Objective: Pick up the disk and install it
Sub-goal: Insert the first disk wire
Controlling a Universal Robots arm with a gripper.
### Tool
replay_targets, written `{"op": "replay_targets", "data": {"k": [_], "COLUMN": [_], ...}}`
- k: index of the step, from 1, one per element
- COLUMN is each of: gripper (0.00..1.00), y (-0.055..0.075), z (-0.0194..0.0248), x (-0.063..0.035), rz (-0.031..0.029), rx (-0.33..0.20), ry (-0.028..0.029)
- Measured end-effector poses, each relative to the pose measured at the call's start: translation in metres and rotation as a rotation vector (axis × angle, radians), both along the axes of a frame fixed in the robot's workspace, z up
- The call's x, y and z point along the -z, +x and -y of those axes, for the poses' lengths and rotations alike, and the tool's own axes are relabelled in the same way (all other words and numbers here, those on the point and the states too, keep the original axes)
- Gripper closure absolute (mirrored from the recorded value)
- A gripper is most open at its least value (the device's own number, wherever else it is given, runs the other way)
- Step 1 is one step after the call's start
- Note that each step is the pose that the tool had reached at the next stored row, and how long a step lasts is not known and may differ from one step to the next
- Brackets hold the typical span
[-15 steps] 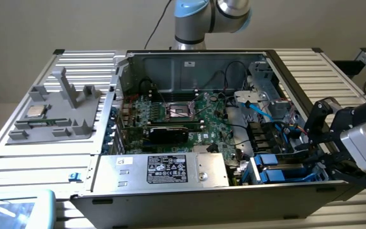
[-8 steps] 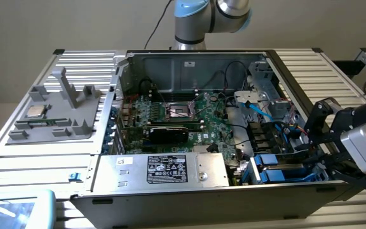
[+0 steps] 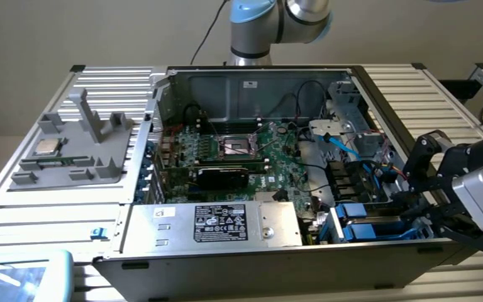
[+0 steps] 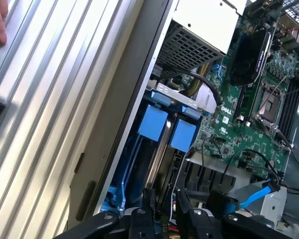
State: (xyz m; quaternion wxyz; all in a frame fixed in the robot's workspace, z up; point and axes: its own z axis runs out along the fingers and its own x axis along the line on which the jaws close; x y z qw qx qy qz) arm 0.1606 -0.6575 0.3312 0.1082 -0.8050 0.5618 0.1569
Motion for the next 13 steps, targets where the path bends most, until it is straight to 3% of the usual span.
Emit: {"op": "replay_targets", "data": {"k": [3,7,13], "gripper": [0.69,0.69,0.69], "y": [-0.0001,-0.0001,-0.0005], "z": [0.0002,0.0001,0.0011], "x": [0.0003,0.0009,0.0015], "rz": [0.0036,0.0145,0.0147], "rx": [0.000,0.000,0.000], "ry": [0.0045,0.0148,0.0150]}}
